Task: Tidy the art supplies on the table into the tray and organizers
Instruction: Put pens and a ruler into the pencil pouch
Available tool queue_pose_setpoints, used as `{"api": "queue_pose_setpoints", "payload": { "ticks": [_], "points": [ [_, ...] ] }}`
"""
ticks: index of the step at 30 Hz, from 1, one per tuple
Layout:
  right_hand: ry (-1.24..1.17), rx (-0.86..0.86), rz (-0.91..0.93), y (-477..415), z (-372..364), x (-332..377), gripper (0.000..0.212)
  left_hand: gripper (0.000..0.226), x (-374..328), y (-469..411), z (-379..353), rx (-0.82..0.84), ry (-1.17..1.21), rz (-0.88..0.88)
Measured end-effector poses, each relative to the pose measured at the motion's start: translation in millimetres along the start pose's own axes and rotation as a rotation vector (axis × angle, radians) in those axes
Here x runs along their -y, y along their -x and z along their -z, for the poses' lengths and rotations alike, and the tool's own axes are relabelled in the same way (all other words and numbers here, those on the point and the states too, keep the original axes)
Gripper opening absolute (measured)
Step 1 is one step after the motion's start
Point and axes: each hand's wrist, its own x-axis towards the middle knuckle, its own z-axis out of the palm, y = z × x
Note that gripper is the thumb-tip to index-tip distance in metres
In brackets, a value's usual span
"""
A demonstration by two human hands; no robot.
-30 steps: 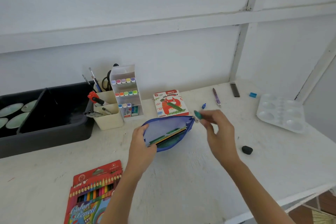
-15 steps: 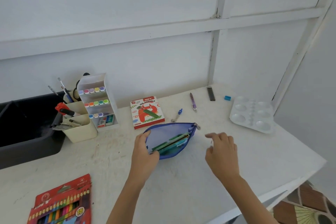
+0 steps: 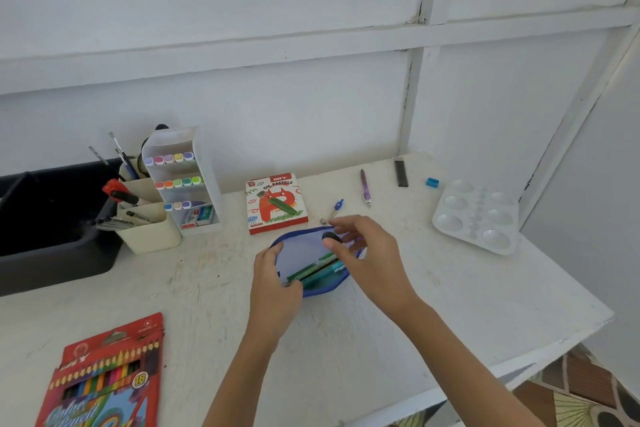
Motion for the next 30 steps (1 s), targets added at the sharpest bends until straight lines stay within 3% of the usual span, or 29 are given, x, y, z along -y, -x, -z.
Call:
{"api": "queue_pose_setpoints", "payload": {
  "ticks": [2, 5, 7, 10, 15, 19, 22, 24, 26, 28, 30],
  "points": [
    [0.005, 0.003, 0.013, -12.9, -8.4, 4.4, 0.025, 0.063, 1.4, -2.6, 8.0, -0.013, 0.026, 0.010],
    [-0.048, -0.165, -0.026, -38.7, -12.5, -5.0, 0.019, 0.059, 5.0, -11.6, 25.4, -0.041, 0.025, 0.034],
    [0.050, -0.176, -0.087, -60.8, -17.2, -24.0, 0.023, 0.059, 9.4, -17.3, 38.9, -0.075, 0.025, 0.045],
    [0.304, 0.015, -0.078, -92.1, -33.4, -56.2, 0.031, 0.064, 18.0, -27.2, 56.2, -0.117, 0.011, 0.049],
    [0.781, 0.412, 0.112, -116.2, -64.2, -82.5, 0.056, 0.063, 29.4, -44.3, 69.5, -0.113, 0.012, 0.028],
    [0.939, 0.307, 0.220, -117.4, -70.4, -100.3, 0.042, 0.064, 34.4, -54.8, 71.5, -0.104, 0.024, 0.056],
    [0.768, 0.172, 0.124, -117.0, -63.7, -107.6, 0.025, 0.064, 34.2, -58.7, 68.9, -0.095, 0.034, 0.080],
    [0.336, -0.022, -0.002, -112.2, -58.5, -90.7, 0.016, 0.065, 31.8, -60.8, 64.4, -0.089, 0.033, 0.090],
    [-0.028, -0.132, 0.029, -103.7, -51.8, -52.7, 0.014, 0.064, 27.0, -63.5, 56.3, -0.075, 0.035, 0.088],
    [-0.094, -0.047, 0.211, -96.1, -47.4, -17.6, 0.018, 0.063, 20.7, -65.5, 43.9, -0.050, 0.049, 0.087],
    [0.076, 0.122, 0.376, -92.8, -49.6, -3.8, 0.014, 0.062, 13.9, -66.1, 30.9, -0.036, 0.074, 0.075]
  ]
}}
